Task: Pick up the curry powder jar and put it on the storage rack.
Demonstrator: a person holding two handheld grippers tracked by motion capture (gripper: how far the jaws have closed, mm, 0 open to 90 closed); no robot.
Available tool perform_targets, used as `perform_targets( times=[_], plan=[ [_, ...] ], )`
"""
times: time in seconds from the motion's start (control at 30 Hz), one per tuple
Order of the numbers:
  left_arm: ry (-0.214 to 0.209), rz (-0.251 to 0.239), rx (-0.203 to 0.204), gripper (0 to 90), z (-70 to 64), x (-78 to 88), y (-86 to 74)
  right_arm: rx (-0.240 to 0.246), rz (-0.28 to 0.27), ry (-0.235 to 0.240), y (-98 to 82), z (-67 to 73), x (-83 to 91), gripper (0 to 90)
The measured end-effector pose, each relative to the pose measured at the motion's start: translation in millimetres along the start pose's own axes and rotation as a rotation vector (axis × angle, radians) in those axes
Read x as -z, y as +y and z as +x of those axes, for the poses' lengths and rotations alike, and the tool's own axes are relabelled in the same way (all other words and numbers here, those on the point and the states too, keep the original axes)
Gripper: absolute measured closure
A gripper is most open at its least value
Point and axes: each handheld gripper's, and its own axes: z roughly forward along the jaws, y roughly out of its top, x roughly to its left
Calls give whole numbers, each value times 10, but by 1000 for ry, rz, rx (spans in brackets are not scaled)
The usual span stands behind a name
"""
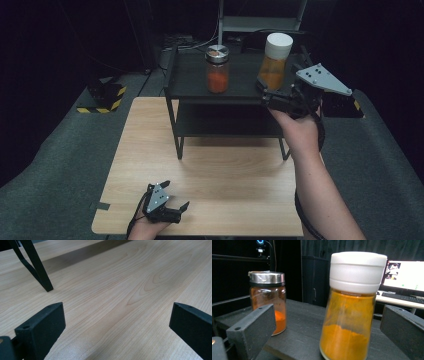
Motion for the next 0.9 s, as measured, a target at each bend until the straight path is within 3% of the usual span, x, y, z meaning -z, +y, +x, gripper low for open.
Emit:
perform_targets(
  times=[0.9],
  plan=[
    [0, 3, -12, 6, -8, -4, 5, 41, 15, 27, -404, 86, 283, 0]
  ],
)
